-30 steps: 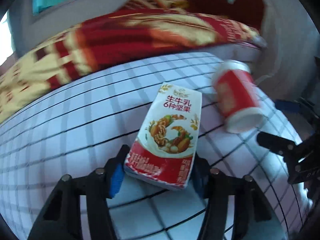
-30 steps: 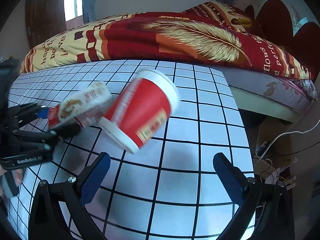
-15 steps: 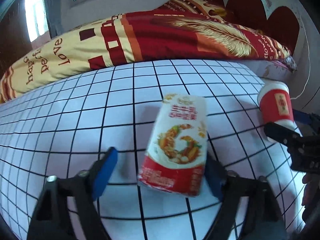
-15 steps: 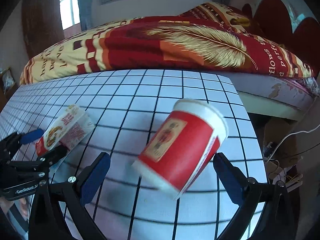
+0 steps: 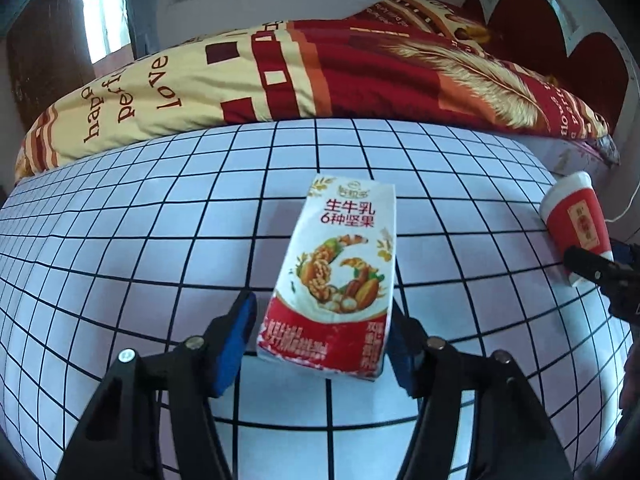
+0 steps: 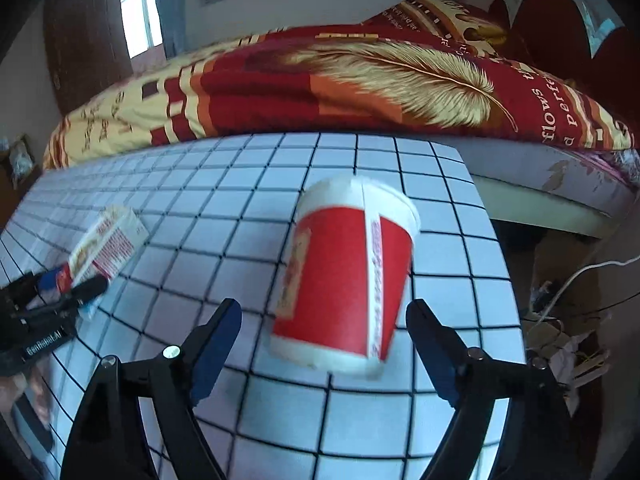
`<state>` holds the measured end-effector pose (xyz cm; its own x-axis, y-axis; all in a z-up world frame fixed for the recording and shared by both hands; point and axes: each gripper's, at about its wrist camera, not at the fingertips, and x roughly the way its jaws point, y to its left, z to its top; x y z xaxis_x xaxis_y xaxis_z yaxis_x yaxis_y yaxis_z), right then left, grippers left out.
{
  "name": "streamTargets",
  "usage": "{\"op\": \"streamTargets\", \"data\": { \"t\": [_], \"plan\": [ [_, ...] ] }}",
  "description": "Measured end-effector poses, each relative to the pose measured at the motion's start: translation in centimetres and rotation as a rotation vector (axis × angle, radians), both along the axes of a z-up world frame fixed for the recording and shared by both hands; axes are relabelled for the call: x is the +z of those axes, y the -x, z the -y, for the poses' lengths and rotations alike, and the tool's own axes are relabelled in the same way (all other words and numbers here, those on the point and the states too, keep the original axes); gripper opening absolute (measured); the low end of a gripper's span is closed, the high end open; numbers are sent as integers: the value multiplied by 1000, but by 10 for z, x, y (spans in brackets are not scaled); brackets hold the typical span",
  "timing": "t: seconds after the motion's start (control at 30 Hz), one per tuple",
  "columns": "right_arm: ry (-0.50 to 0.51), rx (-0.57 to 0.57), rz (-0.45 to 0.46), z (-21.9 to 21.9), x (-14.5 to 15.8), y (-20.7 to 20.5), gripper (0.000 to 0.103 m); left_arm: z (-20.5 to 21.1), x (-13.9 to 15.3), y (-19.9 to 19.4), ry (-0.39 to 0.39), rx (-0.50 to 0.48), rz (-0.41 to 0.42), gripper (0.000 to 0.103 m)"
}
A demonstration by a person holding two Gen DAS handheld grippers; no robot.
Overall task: Collect trash
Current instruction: 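Grasp the red paper cup with the right tool while the left tool grasps the milk carton, then carry the red cup and milk carton over the black bin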
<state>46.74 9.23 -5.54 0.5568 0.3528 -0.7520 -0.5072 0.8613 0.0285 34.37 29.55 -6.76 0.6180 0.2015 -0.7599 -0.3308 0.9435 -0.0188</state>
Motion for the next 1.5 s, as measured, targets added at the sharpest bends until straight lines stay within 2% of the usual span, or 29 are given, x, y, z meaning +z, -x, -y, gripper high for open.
{"op": "streamTargets", "data": {
  "t": [0.1, 0.13, 0.17, 0.27, 0.47, 0.77, 1.0, 1.17, 1.27, 1.5],
  "plan": [
    [-3, -33, -7, 1, -3, -6, 85, -2, 0, -6, 6, -6, 7, 62],
    [-26, -31, -24, 4, -4, -8, 74, -3, 0, -8, 24, -18, 7, 57],
    [-52, -24, -58, 7, -5, -9, 57, -2, -1, -9, 32, -26, 7, 55],
    [-62, -3, -60, 9, 0, -4, 53, 2, 1, -8, 38, -46, 23, 53],
    [-48, 37, -47, 13, 6, 9, 51, 20, 18, 7, -8, -81, 73, 52],
    [-32, 94, 62, 23, 43, 54, 51, 36, 45, 56, -39, -86, 112, 52],
    [-78, 132, 103, 36, 63, 121, 51, 56, 64, 114, -51, -81, 157, 52],
    [-73, 151, 107, 50, 57, 172, 51, 74, 79, 154, -56, -85, 191, 52],
    [-68, 155, 114, 65, 56, 202, 51, 88, 86, 176, -73, -100, 217, 51],
    [-62, 94, 143, 121, 70, 268, 51, 126, 94, 213, -36, -171, 278, 51]
  ]
}}
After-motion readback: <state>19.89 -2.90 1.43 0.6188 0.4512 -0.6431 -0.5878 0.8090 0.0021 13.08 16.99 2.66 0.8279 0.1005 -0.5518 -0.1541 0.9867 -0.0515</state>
